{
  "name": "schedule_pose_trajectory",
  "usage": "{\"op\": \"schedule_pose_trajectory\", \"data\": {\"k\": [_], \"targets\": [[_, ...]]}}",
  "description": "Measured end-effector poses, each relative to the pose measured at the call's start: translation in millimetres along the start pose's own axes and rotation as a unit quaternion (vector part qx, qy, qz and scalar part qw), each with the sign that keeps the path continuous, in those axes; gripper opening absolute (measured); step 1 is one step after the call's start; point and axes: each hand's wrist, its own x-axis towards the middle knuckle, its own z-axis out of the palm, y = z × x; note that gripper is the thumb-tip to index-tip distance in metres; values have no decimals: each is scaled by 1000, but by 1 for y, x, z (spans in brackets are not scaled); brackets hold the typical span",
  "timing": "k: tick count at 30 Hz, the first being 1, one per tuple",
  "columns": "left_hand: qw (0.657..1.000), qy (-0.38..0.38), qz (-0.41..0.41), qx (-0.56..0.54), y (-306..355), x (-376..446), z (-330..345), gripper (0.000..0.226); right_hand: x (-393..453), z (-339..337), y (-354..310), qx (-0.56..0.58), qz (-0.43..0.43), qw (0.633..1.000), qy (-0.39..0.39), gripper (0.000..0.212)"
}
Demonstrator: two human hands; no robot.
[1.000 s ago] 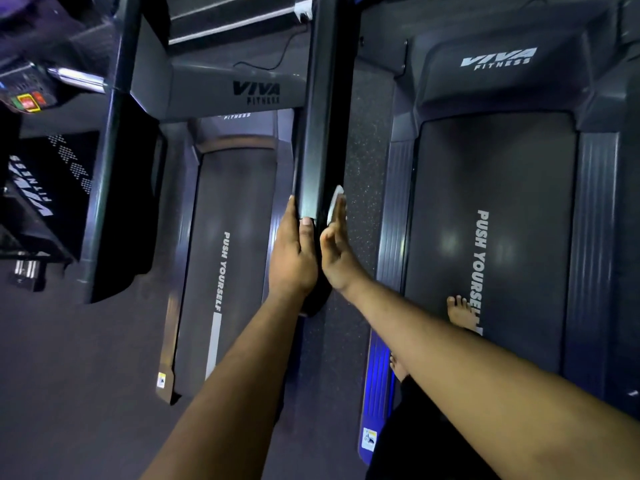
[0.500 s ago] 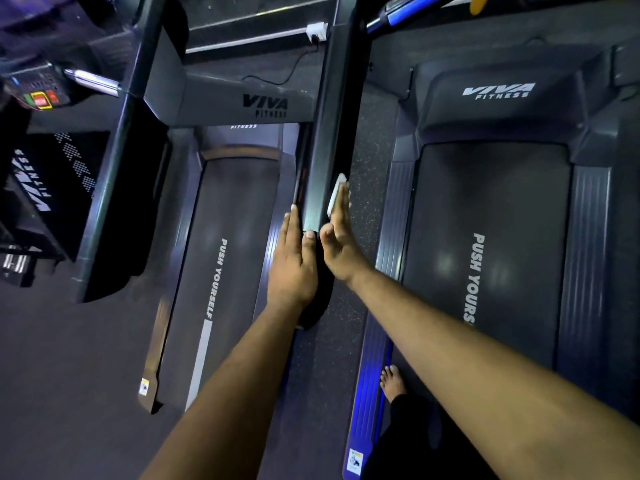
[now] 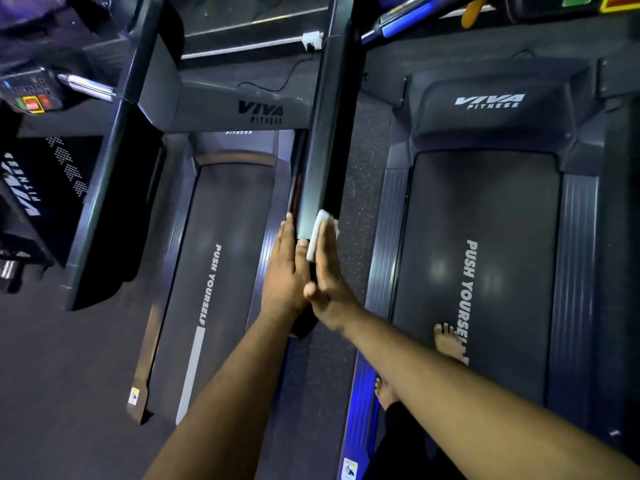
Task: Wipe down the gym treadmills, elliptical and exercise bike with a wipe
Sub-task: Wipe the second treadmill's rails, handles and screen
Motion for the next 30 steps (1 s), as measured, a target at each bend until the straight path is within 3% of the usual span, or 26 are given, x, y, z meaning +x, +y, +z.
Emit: {"op": "schedule_pose_trajectory", "data": {"k": [4,10,17,24,30], "targets": [[1000,-1,-2,-1,1,-1,0,54,-41,20,-1,44,21,998,-34,120],[1000,-7,1,2,0,-1,-1,55,28,-9,-5,-17,31,998,46,120],[1000,1,1,5,1,-2,1,54,-43,18,-10,44,24,998,-33,121],[1000,-3,1,10,1,-1,0,53,12,-7,-7,-13,19,1000,0,122],[1000,1,0,-9,0,-1,1,54,-56,29,-11,76,60,995,-14,117]]}}
